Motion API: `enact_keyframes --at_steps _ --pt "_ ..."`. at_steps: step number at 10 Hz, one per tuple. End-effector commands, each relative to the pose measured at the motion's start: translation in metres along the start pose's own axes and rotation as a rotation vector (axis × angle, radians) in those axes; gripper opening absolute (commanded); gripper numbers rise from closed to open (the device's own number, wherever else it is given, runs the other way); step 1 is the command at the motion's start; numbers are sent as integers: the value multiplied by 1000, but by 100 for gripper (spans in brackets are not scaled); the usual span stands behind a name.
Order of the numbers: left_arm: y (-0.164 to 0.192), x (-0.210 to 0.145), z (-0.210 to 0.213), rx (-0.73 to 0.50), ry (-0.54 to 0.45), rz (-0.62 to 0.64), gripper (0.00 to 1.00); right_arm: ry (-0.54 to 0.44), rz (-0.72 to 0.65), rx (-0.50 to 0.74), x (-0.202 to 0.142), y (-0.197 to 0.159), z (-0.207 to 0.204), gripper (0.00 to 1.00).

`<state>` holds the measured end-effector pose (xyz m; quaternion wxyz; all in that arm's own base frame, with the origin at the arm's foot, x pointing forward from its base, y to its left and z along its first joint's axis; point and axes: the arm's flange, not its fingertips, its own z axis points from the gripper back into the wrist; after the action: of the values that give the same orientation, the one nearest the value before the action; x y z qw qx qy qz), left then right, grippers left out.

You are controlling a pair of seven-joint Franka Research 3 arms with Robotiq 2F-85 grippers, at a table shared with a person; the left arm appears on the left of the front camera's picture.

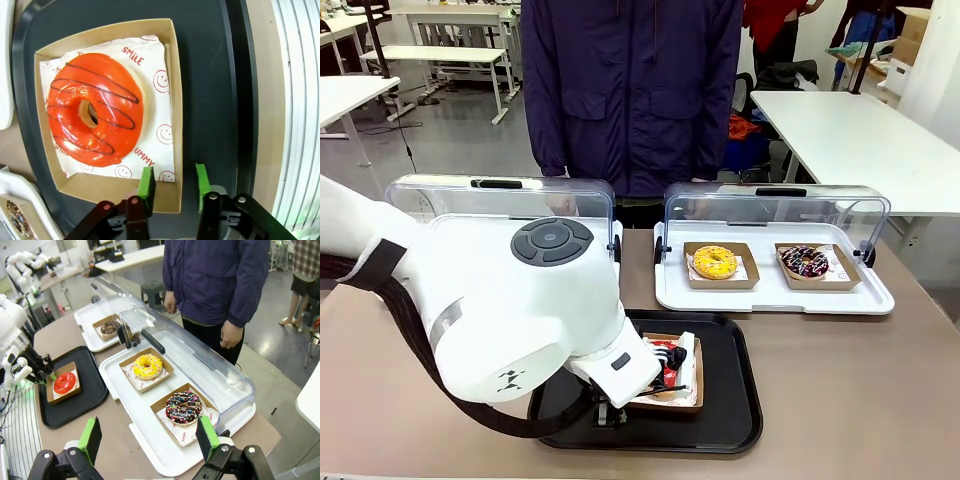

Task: Move the first donut from the left to the tray.
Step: Pick up the Paper togo box containing the Donut indicated by the person and place it on the Handle tray.

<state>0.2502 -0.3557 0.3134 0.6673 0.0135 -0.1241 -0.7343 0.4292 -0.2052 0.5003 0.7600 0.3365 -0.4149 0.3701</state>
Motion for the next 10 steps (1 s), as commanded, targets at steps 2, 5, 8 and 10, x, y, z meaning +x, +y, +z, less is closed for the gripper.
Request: enact_keyframes --at_steps 2,5,8,10 --pt "-36 -45 49 -23 -42 63 90 -7 8 2 2 2 -1 100" --pt "-18 -25 96 -18 -54 51 100 -7 8 2 2 2 -1 100" --pt "-7 -16 120 -33 -43 16 100 -7 8 2 2 2 -1 100" --pt "-6 -5 115 1 -50 66 100 -7 8 2 2 2 -1 100"
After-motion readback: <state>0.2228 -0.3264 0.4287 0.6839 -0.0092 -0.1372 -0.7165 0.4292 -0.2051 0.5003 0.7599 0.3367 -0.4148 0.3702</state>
